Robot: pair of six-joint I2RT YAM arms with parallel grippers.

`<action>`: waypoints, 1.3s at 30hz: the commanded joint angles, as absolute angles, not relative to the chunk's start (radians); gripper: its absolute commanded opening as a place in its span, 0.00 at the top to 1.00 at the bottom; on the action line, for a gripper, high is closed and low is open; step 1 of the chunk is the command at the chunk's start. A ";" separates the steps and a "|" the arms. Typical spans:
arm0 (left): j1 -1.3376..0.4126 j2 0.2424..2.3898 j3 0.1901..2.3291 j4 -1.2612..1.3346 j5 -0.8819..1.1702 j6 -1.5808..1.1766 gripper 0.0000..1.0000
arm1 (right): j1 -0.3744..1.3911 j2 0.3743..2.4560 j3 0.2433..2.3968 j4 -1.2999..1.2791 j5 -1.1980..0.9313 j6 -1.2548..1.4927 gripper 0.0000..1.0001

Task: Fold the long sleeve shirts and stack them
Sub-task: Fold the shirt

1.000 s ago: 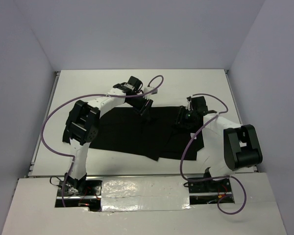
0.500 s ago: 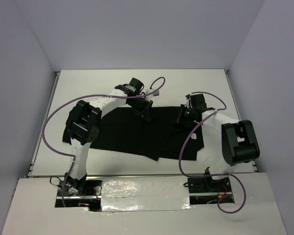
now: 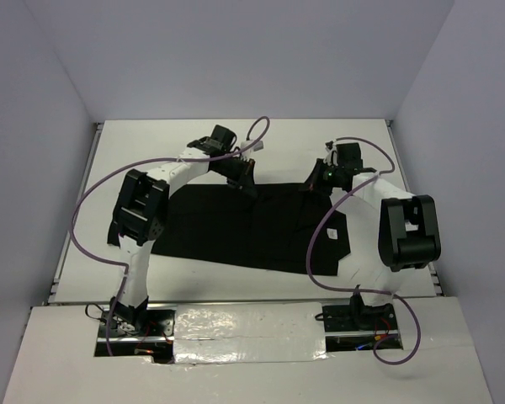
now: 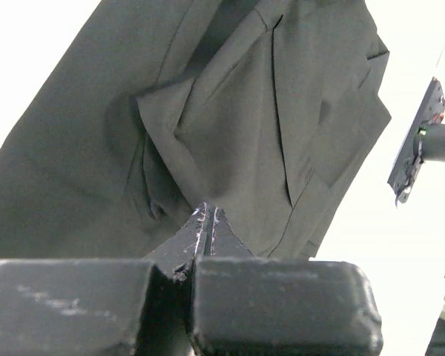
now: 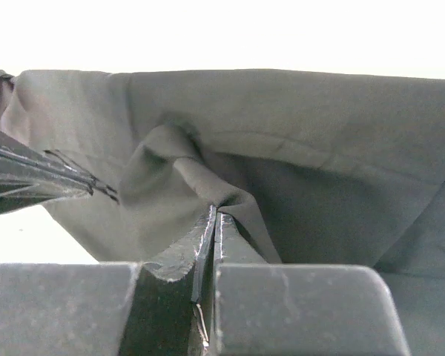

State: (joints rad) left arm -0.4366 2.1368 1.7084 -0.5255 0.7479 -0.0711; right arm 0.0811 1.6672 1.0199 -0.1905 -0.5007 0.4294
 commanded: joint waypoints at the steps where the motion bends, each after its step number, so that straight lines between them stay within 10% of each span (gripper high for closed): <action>1: -0.440 2.177 1.750 -0.506 0.779 -0.097 1.00 | 0.057 1.693 1.081 -0.221 -0.526 0.391 1.00; 6: -0.469 2.203 1.798 -0.548 0.697 -0.094 0.58 | 0.058 1.703 1.068 -0.230 -0.546 0.377 1.00; 10: -0.476 2.250 1.824 -0.549 0.679 -0.120 0.51 | 0.057 1.710 1.065 -0.233 -0.554 0.370 0.98; 17: -0.476 2.246 1.827 -0.497 0.721 -0.149 0.49 | 0.057 1.721 1.071 -0.268 -0.551 0.339 0.63; 22: -0.476 2.281 1.822 -0.505 0.735 -0.152 0.57 | 0.057 1.715 1.022 -0.238 -0.578 0.363 0.60; 29: -0.476 2.278 1.813 -0.469 0.785 -0.172 0.95 | 0.066 1.730 0.989 -0.209 -0.586 0.390 0.60; 34: -0.469 2.243 1.780 -0.431 0.819 -0.189 1.00 | 0.057 1.732 1.008 -0.224 -0.532 0.382 0.99; 39: -0.417 2.105 1.585 -0.195 0.810 -0.316 1.00 | 0.008 1.692 1.005 -0.219 -0.529 0.362 1.00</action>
